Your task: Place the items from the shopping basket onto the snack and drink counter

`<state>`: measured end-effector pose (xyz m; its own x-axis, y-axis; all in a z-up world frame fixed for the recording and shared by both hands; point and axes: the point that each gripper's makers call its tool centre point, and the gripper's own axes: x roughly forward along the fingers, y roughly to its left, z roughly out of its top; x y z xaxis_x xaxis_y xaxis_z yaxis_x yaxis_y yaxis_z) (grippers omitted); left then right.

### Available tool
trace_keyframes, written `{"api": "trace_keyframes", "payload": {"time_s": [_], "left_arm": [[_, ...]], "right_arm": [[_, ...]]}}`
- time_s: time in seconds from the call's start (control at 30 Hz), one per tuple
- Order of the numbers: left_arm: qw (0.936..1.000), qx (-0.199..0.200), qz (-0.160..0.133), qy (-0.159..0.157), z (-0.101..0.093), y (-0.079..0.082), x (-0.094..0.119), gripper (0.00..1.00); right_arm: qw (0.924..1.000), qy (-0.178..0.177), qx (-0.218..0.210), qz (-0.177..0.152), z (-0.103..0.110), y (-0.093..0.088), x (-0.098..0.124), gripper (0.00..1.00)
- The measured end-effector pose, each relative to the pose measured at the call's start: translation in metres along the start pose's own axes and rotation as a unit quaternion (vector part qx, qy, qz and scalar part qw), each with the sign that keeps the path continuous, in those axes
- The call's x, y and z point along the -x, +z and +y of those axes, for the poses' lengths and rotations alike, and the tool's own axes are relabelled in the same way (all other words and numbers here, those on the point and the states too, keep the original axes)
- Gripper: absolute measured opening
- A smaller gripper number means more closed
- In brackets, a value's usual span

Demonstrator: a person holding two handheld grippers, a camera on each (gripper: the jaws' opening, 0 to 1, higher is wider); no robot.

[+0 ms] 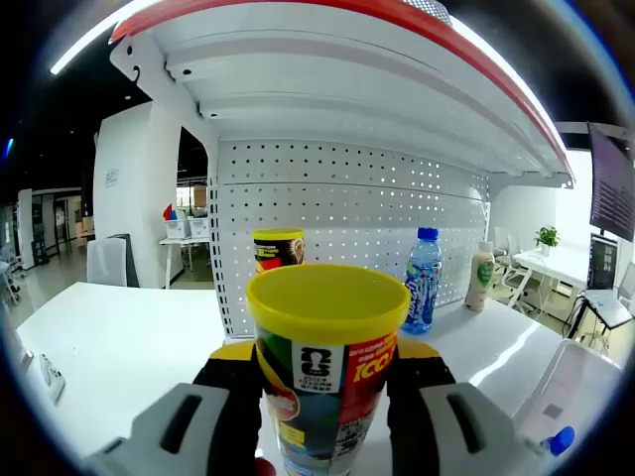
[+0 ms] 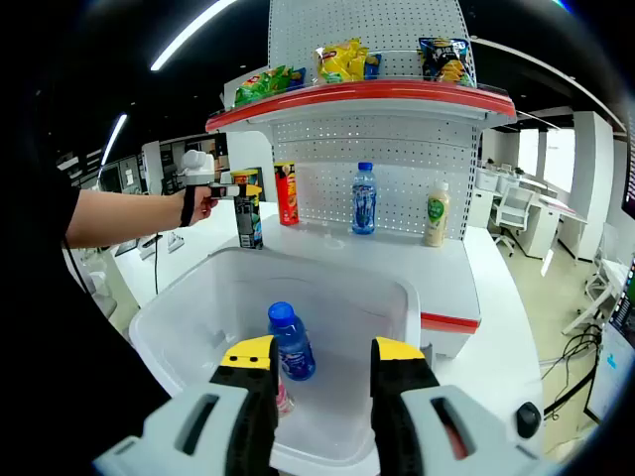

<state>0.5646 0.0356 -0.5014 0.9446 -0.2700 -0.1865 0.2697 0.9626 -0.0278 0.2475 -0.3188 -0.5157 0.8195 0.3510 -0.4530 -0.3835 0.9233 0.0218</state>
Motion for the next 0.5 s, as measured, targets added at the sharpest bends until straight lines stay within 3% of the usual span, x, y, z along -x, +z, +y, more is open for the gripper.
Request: {"api": "trace_keyframes", "payload": {"time_s": [0.5], "left_arm": [[0.9993,0.005,-0.036,0.01,0.0067,0.0002,0.0087,0.5]], "right_arm": [[1.0,0.0,0.007,0.005,0.011,-0.002,0.0051,0.34]]}}
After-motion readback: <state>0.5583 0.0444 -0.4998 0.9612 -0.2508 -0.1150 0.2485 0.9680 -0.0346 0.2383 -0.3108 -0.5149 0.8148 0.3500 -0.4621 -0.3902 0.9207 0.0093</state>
